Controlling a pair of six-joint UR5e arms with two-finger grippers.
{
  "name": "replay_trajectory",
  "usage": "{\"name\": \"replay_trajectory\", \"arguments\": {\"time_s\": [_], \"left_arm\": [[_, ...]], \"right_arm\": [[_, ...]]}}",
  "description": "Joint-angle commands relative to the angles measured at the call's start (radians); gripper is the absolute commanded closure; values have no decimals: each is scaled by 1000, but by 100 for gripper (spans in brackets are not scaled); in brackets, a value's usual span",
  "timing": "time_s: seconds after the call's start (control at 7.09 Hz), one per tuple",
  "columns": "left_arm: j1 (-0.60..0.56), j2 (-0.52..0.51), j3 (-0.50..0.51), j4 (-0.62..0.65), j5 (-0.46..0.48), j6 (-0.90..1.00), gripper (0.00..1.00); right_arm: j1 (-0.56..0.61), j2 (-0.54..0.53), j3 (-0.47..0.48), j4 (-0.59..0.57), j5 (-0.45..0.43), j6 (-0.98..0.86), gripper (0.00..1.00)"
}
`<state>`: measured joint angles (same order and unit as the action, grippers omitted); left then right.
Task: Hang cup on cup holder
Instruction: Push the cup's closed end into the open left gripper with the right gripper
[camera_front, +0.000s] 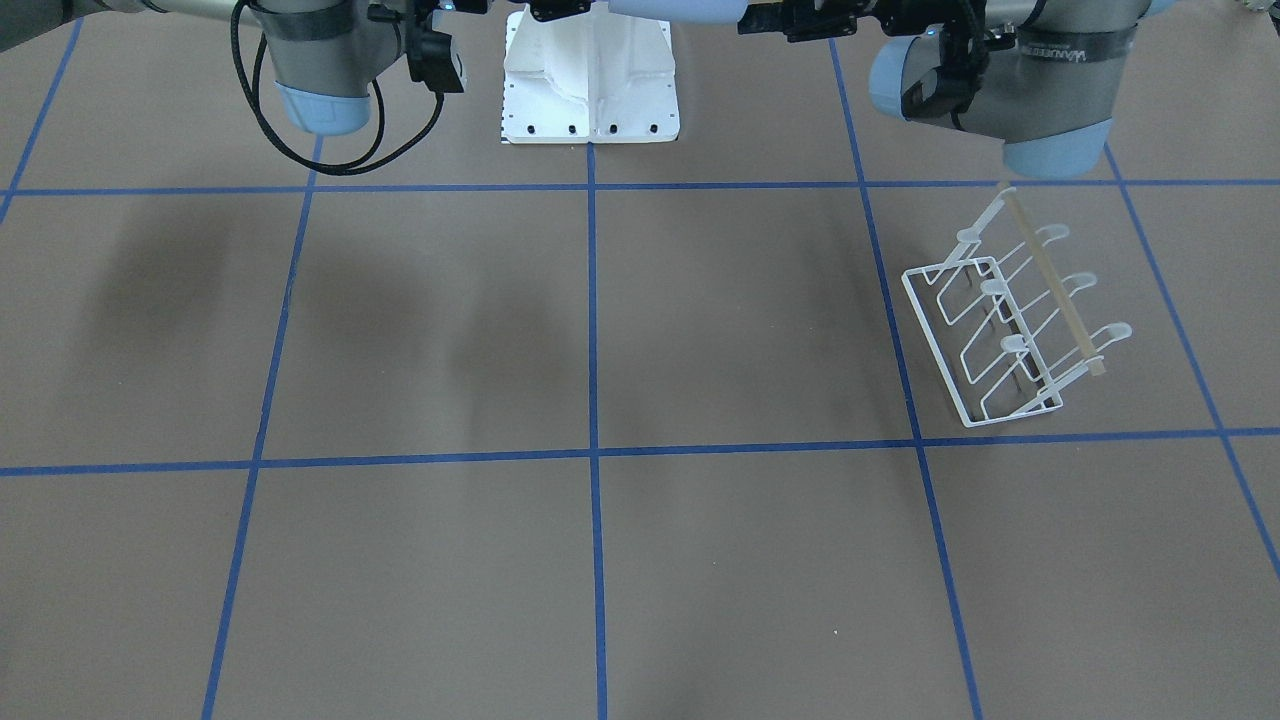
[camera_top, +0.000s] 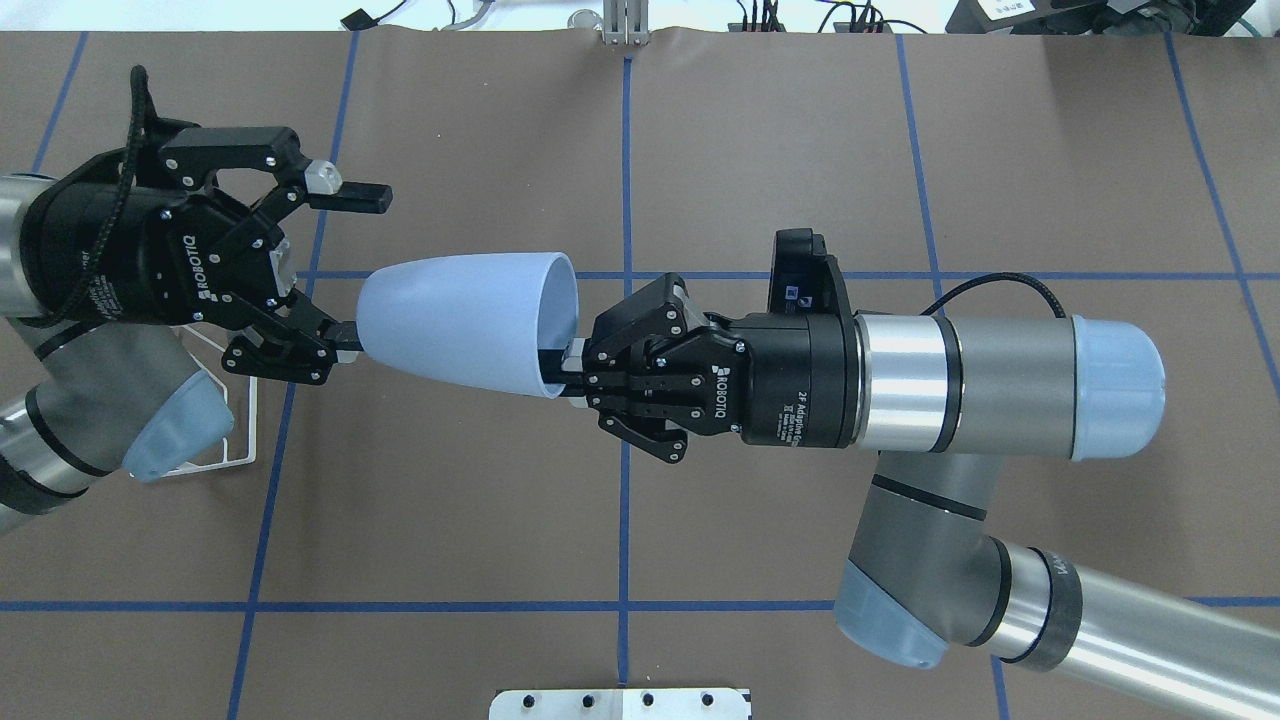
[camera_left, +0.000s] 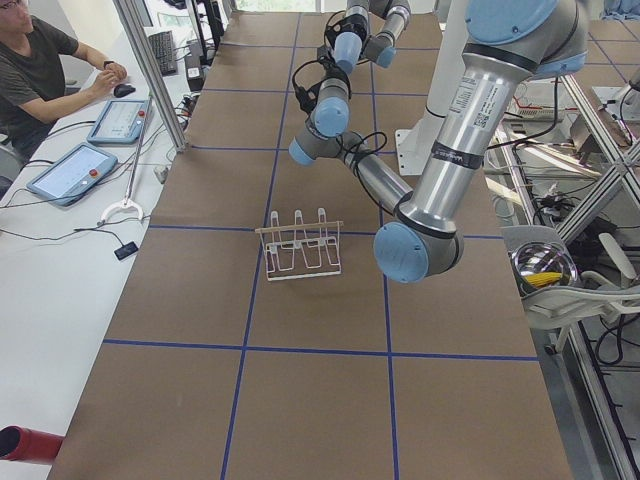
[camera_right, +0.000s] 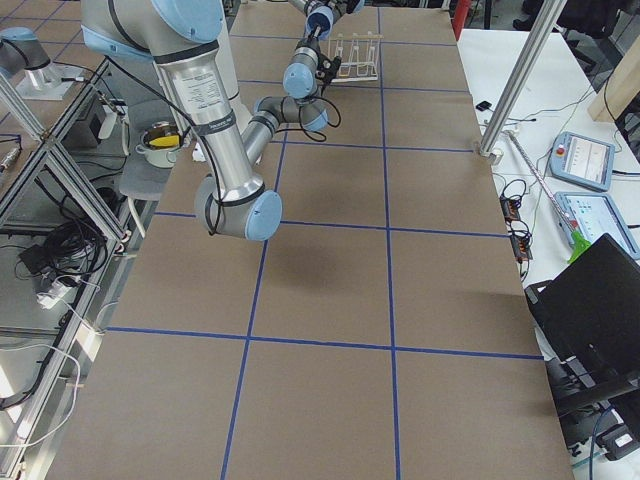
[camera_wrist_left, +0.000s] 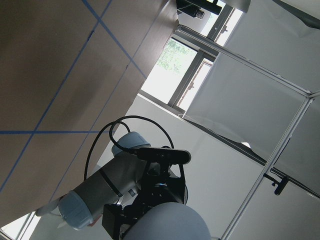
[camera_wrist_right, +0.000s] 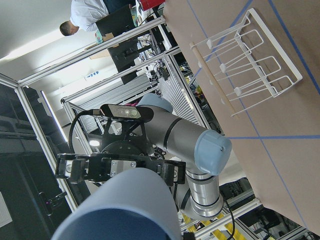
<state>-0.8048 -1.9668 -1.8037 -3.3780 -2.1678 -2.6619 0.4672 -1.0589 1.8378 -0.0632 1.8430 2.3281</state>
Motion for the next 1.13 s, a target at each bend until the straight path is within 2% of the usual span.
{"name": "replay_trajectory", "arguments": {"time_s": [0.0, 0.99], "left_arm": [[7, -1, 4, 2, 0, -1, 2], [21, -1, -9, -1, 2, -1, 2]], "right_arm": [[-21, 5, -2, -1, -36, -1, 100], [-22, 33, -23, -1, -53, -1, 100]]}}
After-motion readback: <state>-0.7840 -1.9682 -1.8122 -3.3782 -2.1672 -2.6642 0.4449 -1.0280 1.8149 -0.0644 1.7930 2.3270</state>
